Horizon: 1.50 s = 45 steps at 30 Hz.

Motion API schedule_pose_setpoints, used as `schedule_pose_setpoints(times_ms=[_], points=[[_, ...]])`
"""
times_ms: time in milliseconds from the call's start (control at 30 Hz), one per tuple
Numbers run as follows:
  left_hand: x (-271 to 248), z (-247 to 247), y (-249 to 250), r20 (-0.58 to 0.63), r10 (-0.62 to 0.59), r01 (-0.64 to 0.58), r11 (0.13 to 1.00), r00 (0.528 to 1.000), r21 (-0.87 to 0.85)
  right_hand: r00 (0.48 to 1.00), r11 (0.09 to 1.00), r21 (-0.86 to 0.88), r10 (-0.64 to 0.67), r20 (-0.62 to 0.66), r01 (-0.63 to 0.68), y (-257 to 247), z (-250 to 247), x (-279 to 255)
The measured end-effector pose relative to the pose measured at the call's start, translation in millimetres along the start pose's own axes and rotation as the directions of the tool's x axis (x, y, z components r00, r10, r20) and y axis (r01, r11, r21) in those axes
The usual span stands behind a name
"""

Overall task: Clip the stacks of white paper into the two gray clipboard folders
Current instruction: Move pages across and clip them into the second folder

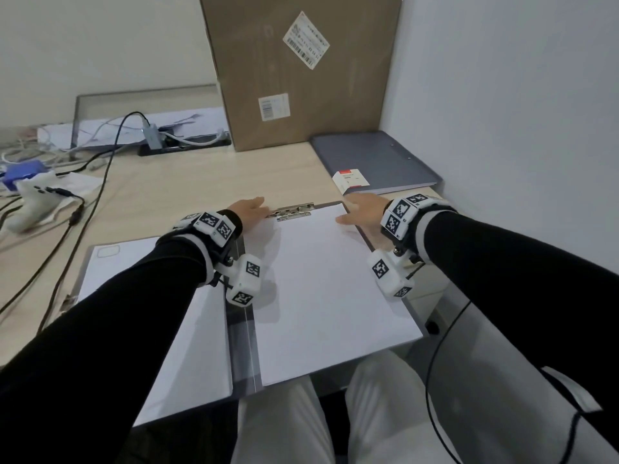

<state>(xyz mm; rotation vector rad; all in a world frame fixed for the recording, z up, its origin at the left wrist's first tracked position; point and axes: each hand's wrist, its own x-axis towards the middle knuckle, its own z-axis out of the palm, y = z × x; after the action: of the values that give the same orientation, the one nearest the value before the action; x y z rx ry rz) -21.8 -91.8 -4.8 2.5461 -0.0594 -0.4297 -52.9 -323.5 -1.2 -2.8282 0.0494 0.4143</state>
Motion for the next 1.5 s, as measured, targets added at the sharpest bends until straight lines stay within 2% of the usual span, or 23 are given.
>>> schedule_pose_setpoints(times_ms=[100,200,300,400,467,567,633,767,833,900,1000,1233,1367,1500], points=[[-14.1,2.2,-4.0,0.021,0.025,-0.026,0.999,0.999,0.027,0.988,0.999,-0.009,0.044,-0.151,-0.046,9.4,-4.6,-15.1],[-33.7,9.5,-8.2,0.058,0.025,-0.032,0.991,0.998,0.133,0.965,0.982,0.045,0.187,-0.183,-0.182,28.0,2.5,-32.7],[-52.5,19.2,-14.5,0.083,0.022,-0.041,0.971,0.996,0.234,0.963,0.958,0.114,0.267,-0.038,-0.262,38.2,16.7,-54.9],[-68.1,29.0,-20.7,0.126,0.006,-0.044,0.952,0.992,0.304,0.946,0.898,0.302,0.285,0.156,-0.32,40.6,28.6,-73.9],[-77.0,34.5,-23.6,0.141,-0.012,-0.037,0.94,0.99,0.34,0.936,0.861,0.37,0.3,0.186,-0.35,42.9,32.3,-81.3],[-87.0,40.6,-26.8,0.114,0.014,-0.054,0.933,0.993,0.354,0.944,0.771,0.545,0.29,0.157,-0.328,45.0,34.4,-86.2],[-92.2,41.7,-27.5,0.086,0.045,-0.071,0.943,0.995,0.324,0.96,0.696,0.661,0.203,0.193,-0.28,43.8,33.0,-88.9],[-98.0,41.2,-28.3,0.052,0.073,-0.085,0.954,0.996,0.286,0.961,0.623,0.756,-0.02,0.275,-0.203,37.8,31.0,-102.1],[-99.6,40.1,-28.7,0.034,0.076,-0.082,0.963,0.997,0.257,0.971,0.571,0.813,-0.108,0.215,-0.116,35.2,31.1,-107.4],[-102.4,37.9,-27.0,0.002,0.083,-0.082,0.973,0.997,0.216,0.985,0.538,0.843,-0.141,0.098,-0.006,34.3,29.8,-112.3],[-102.0,28.6,-27.2,-0.022,0.096,-0.093,0.988,0.995,0.121,0.997,0.499,0.864,-0.065,-0.038,0.066,35.3,23.8,-112.3],[-96.0,3.2,-32.6,-0.135,0.109,-0.11,0.994,0.985,0.001,0.979,0.537,0.831,0.046,-0.201,0.146,61.8,-0.7,-101.8],[-85.6,0.2,-46.2,-0.184,0.016,-0.017,1.0,0.983,-0.001,0.968,0.652,0.746,0.073,-0.24,0.136,76.2,-13.2,-93.4],[-75.0,2.2,-61.5,-0.228,-0.121,0.113,0.992,0.966,-0.046,0.957,0.699,0.711,0.145,-0.251,0.081,87.9,-15.0,-79.6]])
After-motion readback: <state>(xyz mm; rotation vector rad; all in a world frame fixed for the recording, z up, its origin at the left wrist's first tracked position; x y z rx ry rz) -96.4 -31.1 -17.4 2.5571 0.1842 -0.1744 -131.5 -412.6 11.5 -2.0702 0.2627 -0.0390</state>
